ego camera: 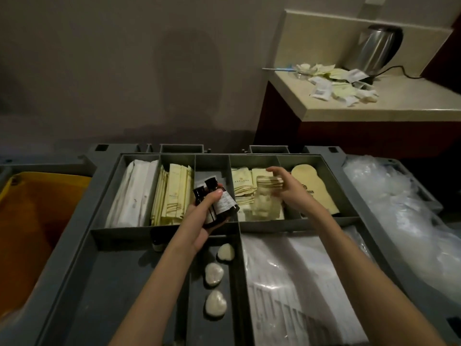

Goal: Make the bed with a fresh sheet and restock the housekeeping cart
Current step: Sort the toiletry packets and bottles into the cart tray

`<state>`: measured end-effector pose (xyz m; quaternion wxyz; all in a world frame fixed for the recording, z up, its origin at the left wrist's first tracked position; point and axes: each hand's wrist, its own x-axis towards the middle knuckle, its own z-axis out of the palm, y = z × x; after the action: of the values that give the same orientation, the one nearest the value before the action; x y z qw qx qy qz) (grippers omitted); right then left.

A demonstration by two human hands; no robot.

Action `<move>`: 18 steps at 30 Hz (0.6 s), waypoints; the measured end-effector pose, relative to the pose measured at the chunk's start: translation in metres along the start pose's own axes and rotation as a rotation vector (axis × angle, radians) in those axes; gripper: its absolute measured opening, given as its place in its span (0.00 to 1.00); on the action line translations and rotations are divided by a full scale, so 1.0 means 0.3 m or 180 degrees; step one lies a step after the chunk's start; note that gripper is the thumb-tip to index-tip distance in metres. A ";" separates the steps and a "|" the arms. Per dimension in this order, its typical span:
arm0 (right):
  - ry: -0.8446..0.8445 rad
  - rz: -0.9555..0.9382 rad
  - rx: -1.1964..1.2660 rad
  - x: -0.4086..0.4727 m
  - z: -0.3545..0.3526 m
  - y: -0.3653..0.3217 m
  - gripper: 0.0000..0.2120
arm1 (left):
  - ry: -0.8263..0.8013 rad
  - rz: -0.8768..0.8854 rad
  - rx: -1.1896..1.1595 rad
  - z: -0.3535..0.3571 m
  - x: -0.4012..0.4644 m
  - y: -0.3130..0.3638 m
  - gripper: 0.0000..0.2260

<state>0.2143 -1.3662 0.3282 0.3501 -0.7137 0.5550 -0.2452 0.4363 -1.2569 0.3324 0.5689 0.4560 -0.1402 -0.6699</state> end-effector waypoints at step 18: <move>0.0030 -0.0437 -0.2881 0.085 0.038 0.155 0.15 | 0.0135 -0.0051 0.0067 0.055 0.130 -0.038 0.23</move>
<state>0.2005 -1.3947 0.2841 -0.0165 -0.8288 0.5593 -0.0040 0.4190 -1.2935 0.3157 0.5615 0.4772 -0.1315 -0.6631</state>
